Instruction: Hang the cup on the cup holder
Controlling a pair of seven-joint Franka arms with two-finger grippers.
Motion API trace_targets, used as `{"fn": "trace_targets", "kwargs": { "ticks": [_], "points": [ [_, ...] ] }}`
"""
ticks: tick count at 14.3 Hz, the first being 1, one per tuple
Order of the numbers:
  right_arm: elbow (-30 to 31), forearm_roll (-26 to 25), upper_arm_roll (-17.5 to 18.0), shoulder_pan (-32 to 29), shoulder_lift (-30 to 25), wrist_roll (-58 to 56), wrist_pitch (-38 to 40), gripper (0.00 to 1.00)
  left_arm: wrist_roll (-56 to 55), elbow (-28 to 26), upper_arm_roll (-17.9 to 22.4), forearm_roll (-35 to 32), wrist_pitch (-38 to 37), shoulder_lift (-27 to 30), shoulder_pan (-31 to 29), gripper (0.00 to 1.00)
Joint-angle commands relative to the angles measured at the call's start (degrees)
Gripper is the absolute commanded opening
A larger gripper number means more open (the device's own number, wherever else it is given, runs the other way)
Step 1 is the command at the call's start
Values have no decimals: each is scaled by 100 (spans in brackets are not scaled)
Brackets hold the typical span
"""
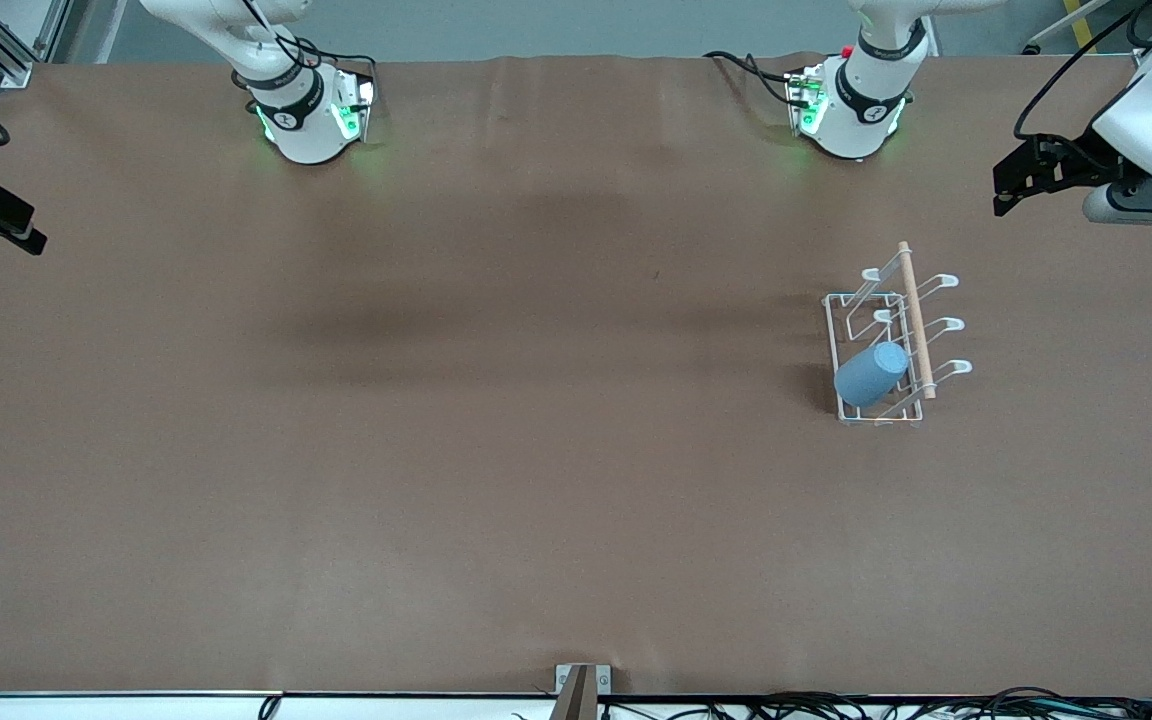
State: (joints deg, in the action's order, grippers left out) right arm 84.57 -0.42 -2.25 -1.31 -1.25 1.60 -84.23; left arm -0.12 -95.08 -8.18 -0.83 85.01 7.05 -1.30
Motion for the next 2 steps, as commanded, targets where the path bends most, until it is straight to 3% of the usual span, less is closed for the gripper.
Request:
{"fn": "trace_targets", "kwargs": {
  "ticks": [1,2],
  "points": [
    [95,-72,32,-202,-60,-45,-41,100,-76,164,-17,-93,51,-89,-2,100],
    [95,-63,32,-220,-51,-45,-50,100,-85,209,-16,-93,51,-125,-11,100]
  ]
}}
